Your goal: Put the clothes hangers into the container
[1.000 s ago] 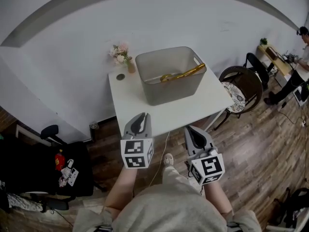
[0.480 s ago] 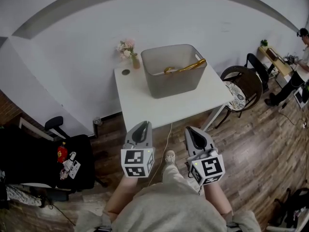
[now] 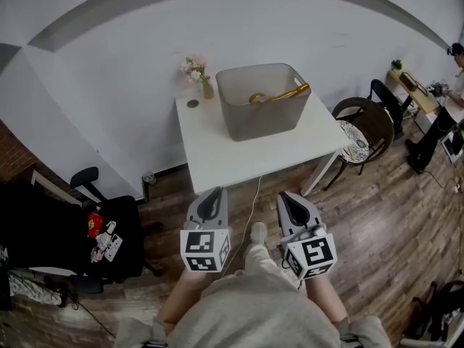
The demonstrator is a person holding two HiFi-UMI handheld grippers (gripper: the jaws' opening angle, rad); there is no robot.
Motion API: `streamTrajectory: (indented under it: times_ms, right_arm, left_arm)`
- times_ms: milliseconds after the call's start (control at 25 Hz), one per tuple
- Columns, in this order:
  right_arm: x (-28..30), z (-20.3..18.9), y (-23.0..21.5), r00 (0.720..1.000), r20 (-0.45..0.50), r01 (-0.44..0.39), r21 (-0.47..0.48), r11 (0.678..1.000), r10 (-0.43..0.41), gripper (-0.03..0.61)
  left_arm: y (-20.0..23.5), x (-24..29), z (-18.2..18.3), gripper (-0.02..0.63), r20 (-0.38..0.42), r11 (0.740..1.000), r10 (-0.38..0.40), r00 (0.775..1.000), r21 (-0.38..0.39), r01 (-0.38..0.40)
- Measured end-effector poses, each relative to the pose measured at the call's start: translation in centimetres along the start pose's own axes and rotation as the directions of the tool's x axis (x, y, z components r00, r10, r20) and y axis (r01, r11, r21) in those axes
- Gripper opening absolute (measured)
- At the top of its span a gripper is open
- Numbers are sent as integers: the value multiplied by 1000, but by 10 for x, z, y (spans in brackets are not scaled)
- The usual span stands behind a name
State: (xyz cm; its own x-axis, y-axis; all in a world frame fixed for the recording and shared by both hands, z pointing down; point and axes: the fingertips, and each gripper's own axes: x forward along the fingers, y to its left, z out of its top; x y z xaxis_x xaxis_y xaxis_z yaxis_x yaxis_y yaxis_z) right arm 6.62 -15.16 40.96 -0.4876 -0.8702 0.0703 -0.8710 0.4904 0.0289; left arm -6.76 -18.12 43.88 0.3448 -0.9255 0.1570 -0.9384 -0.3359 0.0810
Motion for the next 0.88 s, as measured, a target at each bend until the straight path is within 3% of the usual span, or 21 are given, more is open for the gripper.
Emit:
streamTrajectory:
  times_ms: [520, 880]
  right_arm:
    - [-2, 1, 2, 1000, 15, -10, 1, 1000, 10, 3]
    - [0, -1, 0, 999, -40, -4, -24, 1000, 3, 2]
  left_arm:
    - [0, -4, 4, 26, 7, 1000, 10, 1000, -1, -10]
    - [0, 0, 5, 26, 10, 1000, 15, 1000, 4, -15]
